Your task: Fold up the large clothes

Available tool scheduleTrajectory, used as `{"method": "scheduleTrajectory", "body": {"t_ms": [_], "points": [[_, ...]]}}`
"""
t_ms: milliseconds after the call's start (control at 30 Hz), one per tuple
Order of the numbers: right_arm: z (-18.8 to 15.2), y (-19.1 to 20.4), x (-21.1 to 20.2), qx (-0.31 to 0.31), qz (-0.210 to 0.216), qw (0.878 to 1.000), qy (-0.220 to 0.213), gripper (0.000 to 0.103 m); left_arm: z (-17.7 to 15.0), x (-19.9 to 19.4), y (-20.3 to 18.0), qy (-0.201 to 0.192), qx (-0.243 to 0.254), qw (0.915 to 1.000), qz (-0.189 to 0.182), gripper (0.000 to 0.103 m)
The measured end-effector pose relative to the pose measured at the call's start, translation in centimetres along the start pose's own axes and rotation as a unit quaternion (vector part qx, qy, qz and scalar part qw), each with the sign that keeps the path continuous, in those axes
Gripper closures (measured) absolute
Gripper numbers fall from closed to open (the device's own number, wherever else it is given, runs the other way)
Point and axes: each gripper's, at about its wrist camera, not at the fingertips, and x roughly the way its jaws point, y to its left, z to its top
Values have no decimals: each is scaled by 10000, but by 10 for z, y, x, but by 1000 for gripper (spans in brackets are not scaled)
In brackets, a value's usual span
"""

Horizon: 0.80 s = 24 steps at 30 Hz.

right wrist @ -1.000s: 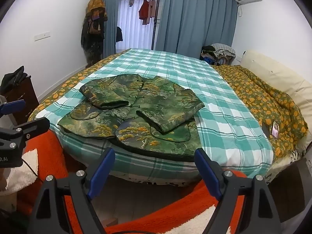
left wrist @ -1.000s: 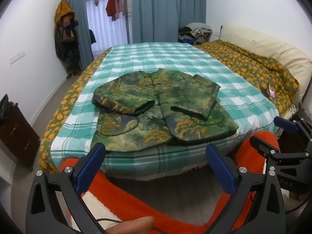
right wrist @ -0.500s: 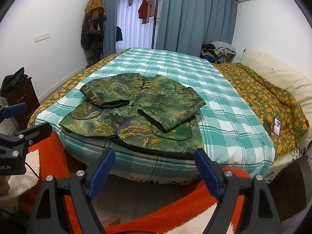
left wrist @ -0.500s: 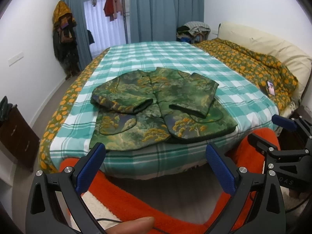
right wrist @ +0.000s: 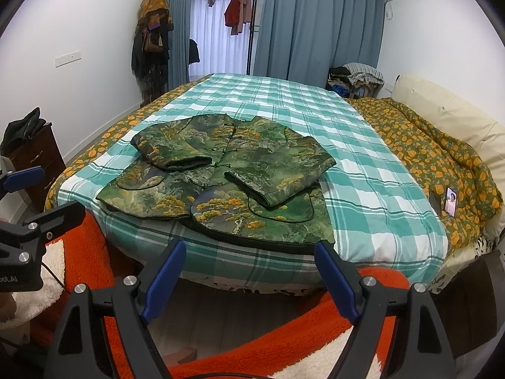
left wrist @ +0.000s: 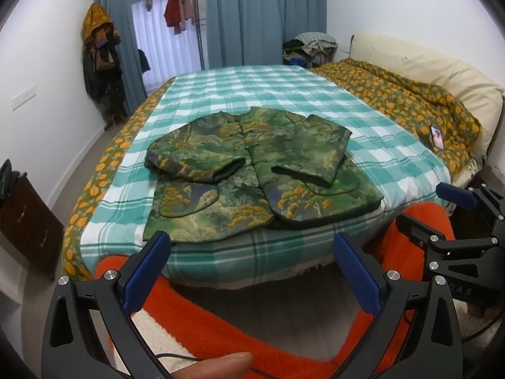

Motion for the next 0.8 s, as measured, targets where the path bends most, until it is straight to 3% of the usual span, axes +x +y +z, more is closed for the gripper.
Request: {"method": "scheduleTrajectory", "body": {"t_ms": [800], "points": [[-2, -5, 2, 31, 40, 9999, 112, 18, -3, 1, -3, 30, 12, 10000, -3, 1]]}}
